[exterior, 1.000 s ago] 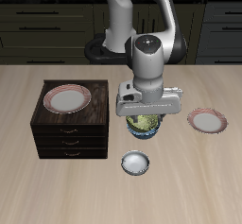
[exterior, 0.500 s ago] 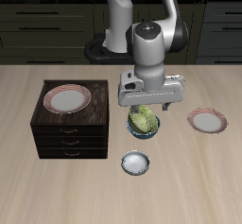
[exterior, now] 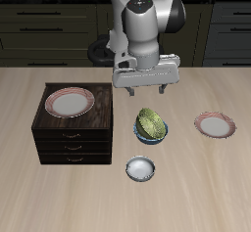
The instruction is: Stack the green bowl on the blue bowl
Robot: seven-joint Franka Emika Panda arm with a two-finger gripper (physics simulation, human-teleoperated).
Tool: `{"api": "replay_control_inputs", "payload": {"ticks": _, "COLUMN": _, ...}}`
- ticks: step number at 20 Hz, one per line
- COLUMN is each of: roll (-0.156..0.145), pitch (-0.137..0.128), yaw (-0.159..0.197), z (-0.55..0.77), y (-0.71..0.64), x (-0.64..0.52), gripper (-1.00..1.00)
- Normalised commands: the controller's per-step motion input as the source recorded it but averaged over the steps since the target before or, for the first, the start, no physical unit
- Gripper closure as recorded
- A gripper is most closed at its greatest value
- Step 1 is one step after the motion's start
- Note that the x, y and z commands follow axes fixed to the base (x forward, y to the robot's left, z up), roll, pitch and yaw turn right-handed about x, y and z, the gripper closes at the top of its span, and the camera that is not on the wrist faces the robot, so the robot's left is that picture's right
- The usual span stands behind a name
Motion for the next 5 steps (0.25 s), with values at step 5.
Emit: {"api": "replay_control_inputs", "payload": {"ticks": 5, "roll": -0.007, "pitch": -0.032, "yaw": -0.054, "z": 0.14, "y": -0.3, "x": -0.12, "gripper": -1.0}}
